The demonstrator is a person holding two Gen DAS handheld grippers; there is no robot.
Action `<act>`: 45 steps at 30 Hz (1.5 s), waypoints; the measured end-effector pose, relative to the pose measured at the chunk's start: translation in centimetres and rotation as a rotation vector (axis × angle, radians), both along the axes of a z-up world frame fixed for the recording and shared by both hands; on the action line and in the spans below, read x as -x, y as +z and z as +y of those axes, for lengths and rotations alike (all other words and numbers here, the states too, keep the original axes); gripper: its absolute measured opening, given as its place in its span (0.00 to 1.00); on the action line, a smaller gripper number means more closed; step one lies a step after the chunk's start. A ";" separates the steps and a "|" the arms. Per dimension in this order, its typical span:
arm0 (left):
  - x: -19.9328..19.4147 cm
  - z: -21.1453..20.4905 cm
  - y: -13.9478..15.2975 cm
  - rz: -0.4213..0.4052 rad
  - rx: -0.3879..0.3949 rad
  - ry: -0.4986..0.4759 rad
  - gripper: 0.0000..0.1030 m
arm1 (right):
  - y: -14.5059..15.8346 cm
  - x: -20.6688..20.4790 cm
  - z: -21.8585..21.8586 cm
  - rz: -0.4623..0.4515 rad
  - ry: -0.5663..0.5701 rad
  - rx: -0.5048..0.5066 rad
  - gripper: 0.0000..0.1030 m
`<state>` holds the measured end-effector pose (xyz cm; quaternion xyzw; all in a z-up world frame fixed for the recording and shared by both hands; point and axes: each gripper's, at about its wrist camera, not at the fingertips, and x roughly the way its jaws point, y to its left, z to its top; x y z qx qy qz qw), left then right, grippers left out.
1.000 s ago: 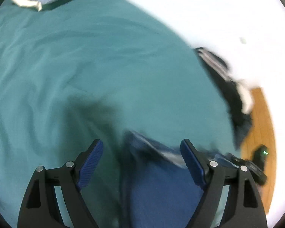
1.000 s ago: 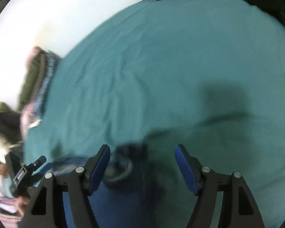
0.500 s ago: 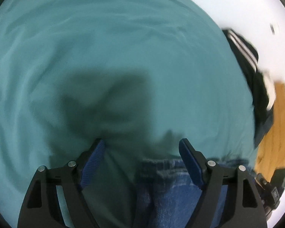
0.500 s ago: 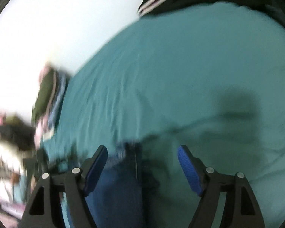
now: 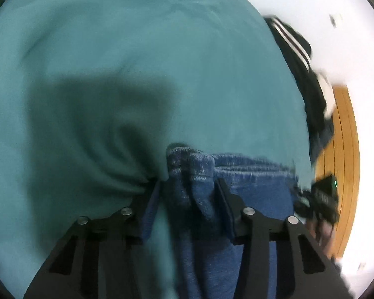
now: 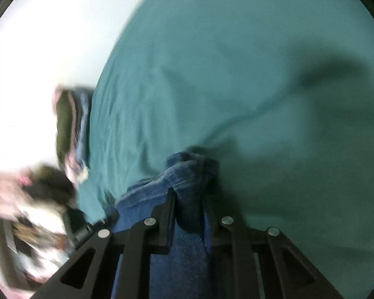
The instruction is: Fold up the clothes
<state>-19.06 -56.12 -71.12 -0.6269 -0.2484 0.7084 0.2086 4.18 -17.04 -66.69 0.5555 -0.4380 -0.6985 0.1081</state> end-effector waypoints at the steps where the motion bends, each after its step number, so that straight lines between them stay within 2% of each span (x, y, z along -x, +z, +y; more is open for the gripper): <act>1: -0.6 -0.1 0.6 0.001 0.020 -0.018 0.45 | -0.3 -0.2 -0.1 -0.003 0.008 0.003 0.24; 2: -1.8 -0.1 1.7 0.012 0.052 -0.030 0.47 | 0.1 -0.5 -0.5 -0.007 0.035 -0.043 0.47; 3: -3.0 -0.1 2.7 0.022 0.084 -0.043 0.51 | 1.2 -1.3 -0.4 -0.004 0.043 -0.061 0.52; 4: -4.1 -0.1 3.8 0.033 0.116 -0.055 0.61 | 2.3 -2.1 -0.3 -0.001 0.052 -0.078 0.61; 6: -8.5 -0.3 6.3 0.073 0.157 -0.086 0.76 | 4.5 -3.8 -0.1 0.004 0.069 -0.112 0.64; 7: -11.2 -0.5 7.3 0.094 0.162 -0.099 0.77 | 5.6 -4.7 0.0 0.012 0.081 -0.128 0.65; 8: -13.6 -0.8 7.6 0.093 0.159 -0.100 0.77 | 7.2 -6.9 0.4 0.059 0.125 -0.135 0.65; 11: -20.1 -1.8 6.0 0.003 0.078 -0.052 0.77 | 8.0 -13.1 -1.0 0.022 0.244 -0.169 0.66; 12: -21.9 -2.1 5.2 -0.025 0.042 -0.030 0.77 | 7.6 -15.1 -1.3 0.012 0.261 -0.148 0.66; 13: -23.6 -2.4 4.3 -0.053 0.006 -0.009 0.76 | 6.6 -17.2 -2.1 -0.005 0.276 -0.114 0.61; 14: -25.1 -2.5 3.3 -0.073 -0.020 0.008 0.74 | 5.6 -19.2 -2.9 -0.022 0.292 -0.082 0.39; 15: -26.3 -2.5 2.1 -0.081 -0.030 0.018 0.68 | 4.6 -20.4 -3.6 -0.039 0.311 -0.058 0.24; 16: -27.2 -2.4 0.9 -0.079 -0.039 0.022 0.66 | 4.3 -21.1 -3.8 -0.022 0.305 -0.047 0.17; 18: -28.1 -2.6 0.3 -0.036 -0.037 -0.012 0.66 | 3.4 -22.5 -4.2 0.009 0.293 -0.027 0.17; 19: -28.6 -2.4 0.7 -0.003 -0.010 -0.040 0.70 | 2.9 -22.8 -4.0 0.008 0.279 -0.023 0.17; 20: -28.8 -1.7 1.7 0.046 0.071 -0.075 0.75 | 2.4 -23.0 -3.7 0.007 0.266 -0.018 0.18; 21: -29.0 -0.5 2.7 0.099 0.183 -0.112 0.84 | 2.1 -23.1 -3.5 0.001 0.265 -0.001 0.19; 22: -29.4 0.5 3.6 0.143 0.275 -0.144 0.86 | 1.9 -23.2 -3.5 0.001 0.272 0.003 0.22; 24: -30.4 2.1 5.1 0.205 0.402 -0.195 0.86 | 2.5 -23.4 -2.4 -0.003 0.285 0.002 0.34; 25: -30.9 2.7 5.7 0.228 0.454 -0.213 0.86 | 2.7 -23.4 -1.8 -0.006 0.290 0.002 0.44; 27: -31.9 3.5 6.1 0.251 0.521 -0.224 0.87 | 3.0 -22.4 -0.6 0.003 0.280 0.037 0.53; 28: -32.3 3.9 6.3 0.262 0.554 -0.229 0.87 | 3.1 -22.6 -0.1 0.006 0.277 0.046 0.62; 30: -33.3 4.7 6.7 0.281 0.613 -0.238 0.87 | 3.1 -22.1 -0.6 0.014 0.289 0.027 0.65; 33: -34.6 5.3 7.0 0.285 0.635 -0.230 0.87 | 2.9 -21.4 -1.3 0.022 0.311 0.022 0.65; 36: -35.9 5.5 7.0 0.279 0.605 -0.214 0.87 | 2.4 -20.6 -2.0 0.031 0.322 0.031 0.66; 37: -35.9 5.2 6.9 0.263 0.553 -0.197 0.87 | 2.2 -20.3 -2.2 0.032 0.326 0.039 0.67; 40: -34.3 3.9 6.4 0.184 0.269 -0.131 0.87 | 1.1 -19.1 -3.4 0.039 0.342 0.107 0.74; 43: -34.0 2.1 4.0 0.043 -0.168 -0.069 0.90 | -0.2 -18.0 -4.4 0.030 0.367 0.172 0.80; 45: -32.9 0.9 1.8 -0.028 -0.320 -0.025 0.93 | -0.6 -17.6 -4.9 0.032 0.388 0.207 0.87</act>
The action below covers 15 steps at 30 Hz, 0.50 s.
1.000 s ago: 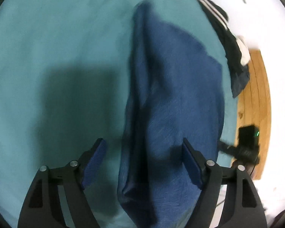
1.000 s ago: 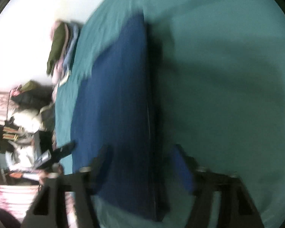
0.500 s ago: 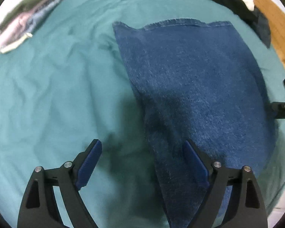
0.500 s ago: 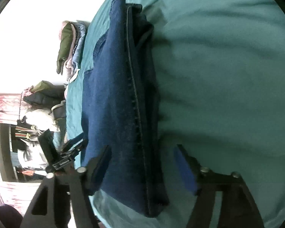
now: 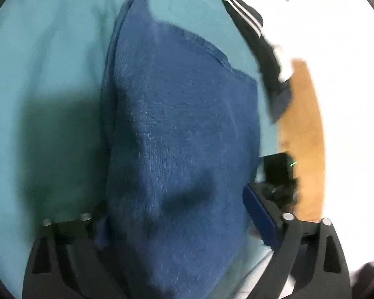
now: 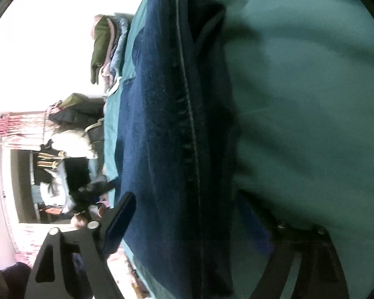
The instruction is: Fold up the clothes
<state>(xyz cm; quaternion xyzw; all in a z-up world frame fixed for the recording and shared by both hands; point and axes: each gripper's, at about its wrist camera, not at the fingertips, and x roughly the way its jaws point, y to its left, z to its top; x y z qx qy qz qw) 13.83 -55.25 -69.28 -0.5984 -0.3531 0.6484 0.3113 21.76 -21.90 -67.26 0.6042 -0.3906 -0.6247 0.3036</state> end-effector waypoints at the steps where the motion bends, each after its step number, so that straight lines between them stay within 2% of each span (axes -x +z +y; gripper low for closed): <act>1: 0.7 -0.7 -1.1 -0.039 -0.069 0.019 0.93 | -0.2 0.2 -0.2 -0.001 0.012 0.018 0.94; 2: 1.4 -1.5 -2.2 -0.078 -0.139 0.039 0.93 | -0.2 0.5 -0.7 0.004 0.030 0.040 1.00; 4: 2.5 -2.6 -4.0 -0.145 -0.270 0.062 0.94 | -0.3 1.1 -1.5 -0.001 0.055 0.076 1.00; 5: 2.4 -2.4 -4.1 -0.159 -0.308 0.044 0.94 | -0.5 1.4 -2.0 -0.013 0.065 0.081 1.00; 7: 1.9 -1.6 -4.4 -0.183 -0.332 0.006 0.94 | -0.6 1.8 -2.7 -0.011 0.087 0.079 1.00; 9: 1.7 -0.7 -4.1 -0.181 -0.288 -0.026 0.93 | -0.5 2.2 -3.6 -0.012 0.090 0.060 1.00; 10: 1.4 -0.3 -4.0 -0.181 -0.258 -0.038 0.89 | -0.5 2.4 -4.1 -0.012 0.091 0.044 1.00; 11: 1.0 -0.2 -3.9 -0.184 -0.215 -0.044 0.79 | -0.4 2.5 -4.7 -0.009 0.091 0.014 1.00; 12: 0.7 0.0 -3.8 -0.186 -0.172 -0.050 0.46 | -0.1 2.5 -5.2 0.000 0.094 -0.014 1.00; 13: 0.1 0.0 -3.7 -0.195 -0.157 -0.045 0.34 | 0.1 2.4 -5.6 0.008 0.094 -0.040 0.94; 14: -0.5 -0.3 -3.7 -0.205 -0.170 -0.029 0.30 | 0.2 2.2 -5.2 0.000 0.067 -0.050 0.71; 15: -1.1 -0.3 -3.3 -0.197 -0.161 -0.023 0.29 | 0.3 1.9 -4.9 -0.008 0.040 -0.059 0.53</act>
